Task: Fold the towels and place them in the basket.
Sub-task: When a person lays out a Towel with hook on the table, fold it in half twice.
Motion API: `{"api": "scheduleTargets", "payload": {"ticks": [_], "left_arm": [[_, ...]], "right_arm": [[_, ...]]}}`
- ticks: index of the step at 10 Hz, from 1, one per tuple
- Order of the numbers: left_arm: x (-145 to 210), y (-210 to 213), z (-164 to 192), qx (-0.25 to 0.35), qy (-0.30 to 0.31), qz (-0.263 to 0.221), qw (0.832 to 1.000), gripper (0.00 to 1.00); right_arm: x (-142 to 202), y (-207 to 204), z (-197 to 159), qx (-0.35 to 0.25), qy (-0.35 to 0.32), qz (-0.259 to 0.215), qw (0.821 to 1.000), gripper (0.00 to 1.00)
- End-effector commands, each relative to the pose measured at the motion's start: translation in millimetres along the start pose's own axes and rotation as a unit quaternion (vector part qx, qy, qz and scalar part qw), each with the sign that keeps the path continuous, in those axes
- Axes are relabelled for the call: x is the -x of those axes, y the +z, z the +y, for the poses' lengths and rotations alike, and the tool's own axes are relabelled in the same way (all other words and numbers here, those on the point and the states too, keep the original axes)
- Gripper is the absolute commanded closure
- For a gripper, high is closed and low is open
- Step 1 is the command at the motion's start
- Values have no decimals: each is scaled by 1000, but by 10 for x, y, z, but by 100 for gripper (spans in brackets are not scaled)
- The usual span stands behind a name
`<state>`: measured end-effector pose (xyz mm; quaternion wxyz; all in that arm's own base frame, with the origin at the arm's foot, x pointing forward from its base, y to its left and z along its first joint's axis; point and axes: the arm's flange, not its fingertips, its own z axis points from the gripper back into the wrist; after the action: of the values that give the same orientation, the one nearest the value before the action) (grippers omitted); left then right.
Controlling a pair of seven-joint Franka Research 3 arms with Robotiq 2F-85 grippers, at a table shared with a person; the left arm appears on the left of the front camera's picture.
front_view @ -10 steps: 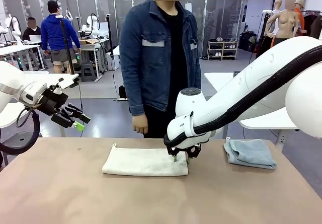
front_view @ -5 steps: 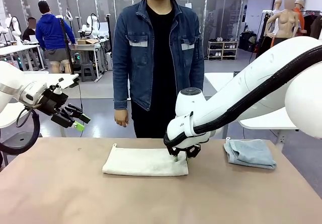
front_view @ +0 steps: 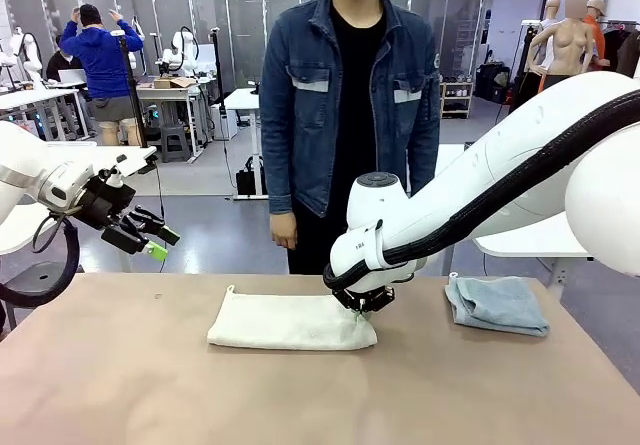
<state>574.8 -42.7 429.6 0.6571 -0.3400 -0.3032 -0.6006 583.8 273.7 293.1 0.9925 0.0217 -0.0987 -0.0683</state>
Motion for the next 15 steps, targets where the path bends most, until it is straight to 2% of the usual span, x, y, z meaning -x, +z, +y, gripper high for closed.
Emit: {"api": "scheduleTargets", "payload": {"ticks": [1,4,9,12,15], "left_arm": [[-14,4,-6,-1,-2,0,1000,17],[-14,4,-6,-1,-2,0,1000,17],[-14,4,-6,-1,-2,0,1000,17],[-14,4,-6,-1,-2,0,1000,17],[-14,4,-6,-1,-2,0,1000,17]], "right_arm": [[-7,-106,-58,27,-6,2,1000,100],[-52,-43,-421,20,24,-3,1000,100],[-66,30,-894,26,18,-8,999,100],[-97,235,-976,21,12,-25,999,100],[-107,628,-753,11,19,-44,999,100]]}}
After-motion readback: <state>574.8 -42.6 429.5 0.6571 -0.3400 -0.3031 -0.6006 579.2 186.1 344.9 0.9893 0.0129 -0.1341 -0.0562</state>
